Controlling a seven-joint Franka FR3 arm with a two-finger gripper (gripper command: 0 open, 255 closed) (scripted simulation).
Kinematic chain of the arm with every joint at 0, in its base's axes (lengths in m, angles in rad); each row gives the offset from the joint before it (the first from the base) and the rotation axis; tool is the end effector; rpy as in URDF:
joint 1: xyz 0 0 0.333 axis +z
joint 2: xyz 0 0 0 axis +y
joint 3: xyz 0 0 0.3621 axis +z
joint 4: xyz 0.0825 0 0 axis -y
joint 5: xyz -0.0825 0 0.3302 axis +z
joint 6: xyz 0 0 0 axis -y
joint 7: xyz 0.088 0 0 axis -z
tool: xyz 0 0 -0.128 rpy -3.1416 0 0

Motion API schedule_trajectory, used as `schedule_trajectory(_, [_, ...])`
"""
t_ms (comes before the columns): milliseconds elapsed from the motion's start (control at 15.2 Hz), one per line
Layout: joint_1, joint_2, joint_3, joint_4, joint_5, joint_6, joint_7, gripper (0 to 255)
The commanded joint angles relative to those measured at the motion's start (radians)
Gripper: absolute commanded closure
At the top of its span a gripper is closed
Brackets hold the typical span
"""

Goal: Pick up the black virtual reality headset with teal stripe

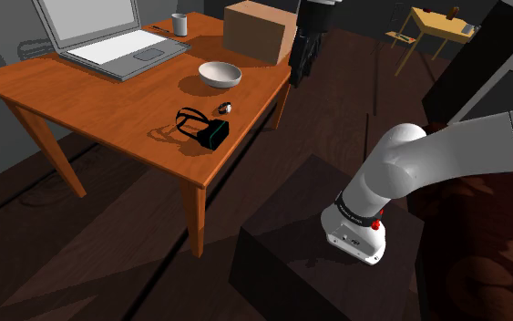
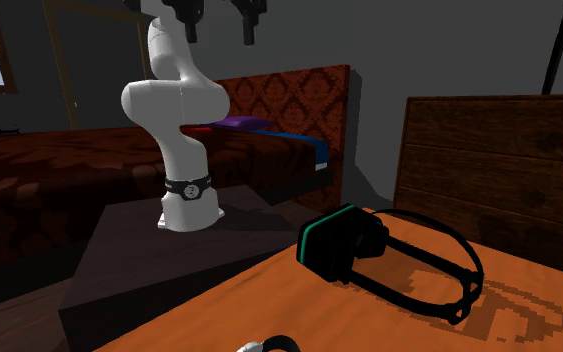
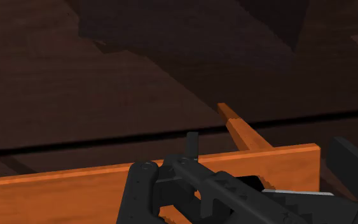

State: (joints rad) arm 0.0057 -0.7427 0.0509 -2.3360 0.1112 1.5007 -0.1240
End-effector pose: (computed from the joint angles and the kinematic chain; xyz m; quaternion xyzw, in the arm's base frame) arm 0.2226 0.0335 0.5950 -0.9946 -0.0839 0.0450 0.0402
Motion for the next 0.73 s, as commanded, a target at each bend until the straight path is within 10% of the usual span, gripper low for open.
schedule_trajectory(0, [0.0,0.0,0.0,0.0,0.0,0.0,0.0,0])
schedule_trajectory(660, [0.019,0.303,0.088,0.038,-0.006,0.308,0.027,0])
